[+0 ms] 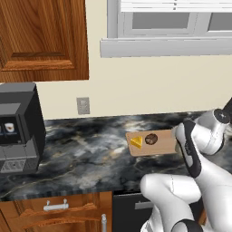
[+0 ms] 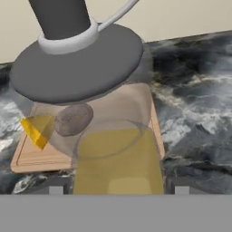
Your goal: Retrieve the reheated potato from the microwave, then place the potato, cheese, and condiment on the cutting board.
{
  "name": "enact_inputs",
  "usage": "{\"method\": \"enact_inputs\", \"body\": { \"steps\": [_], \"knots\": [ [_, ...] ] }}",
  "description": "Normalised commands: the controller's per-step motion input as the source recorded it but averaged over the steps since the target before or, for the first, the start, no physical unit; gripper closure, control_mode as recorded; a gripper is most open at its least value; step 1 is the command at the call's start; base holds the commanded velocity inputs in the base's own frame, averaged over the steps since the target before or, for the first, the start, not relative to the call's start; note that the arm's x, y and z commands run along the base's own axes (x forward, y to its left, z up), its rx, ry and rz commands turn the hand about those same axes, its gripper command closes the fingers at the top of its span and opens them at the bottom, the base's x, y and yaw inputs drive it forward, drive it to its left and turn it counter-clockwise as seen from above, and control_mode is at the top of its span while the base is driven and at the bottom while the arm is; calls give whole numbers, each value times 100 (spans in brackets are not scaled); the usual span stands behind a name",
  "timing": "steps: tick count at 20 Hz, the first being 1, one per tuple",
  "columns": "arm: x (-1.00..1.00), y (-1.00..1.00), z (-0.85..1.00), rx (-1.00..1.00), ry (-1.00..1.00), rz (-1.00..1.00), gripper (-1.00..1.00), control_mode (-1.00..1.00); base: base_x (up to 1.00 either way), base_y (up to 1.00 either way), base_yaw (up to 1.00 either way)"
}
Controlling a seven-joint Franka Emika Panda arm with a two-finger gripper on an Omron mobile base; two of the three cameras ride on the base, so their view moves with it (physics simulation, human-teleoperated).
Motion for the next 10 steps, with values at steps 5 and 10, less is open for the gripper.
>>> {"method": "enact_inputs", "body": {
  "steps": [5,10],
  "knots": [
    [48,0,20,0,-10,0,100,-100,0,0,0],
    [73,0,0,0,-1,0,100,-100,0,0,0]
  ]
}}
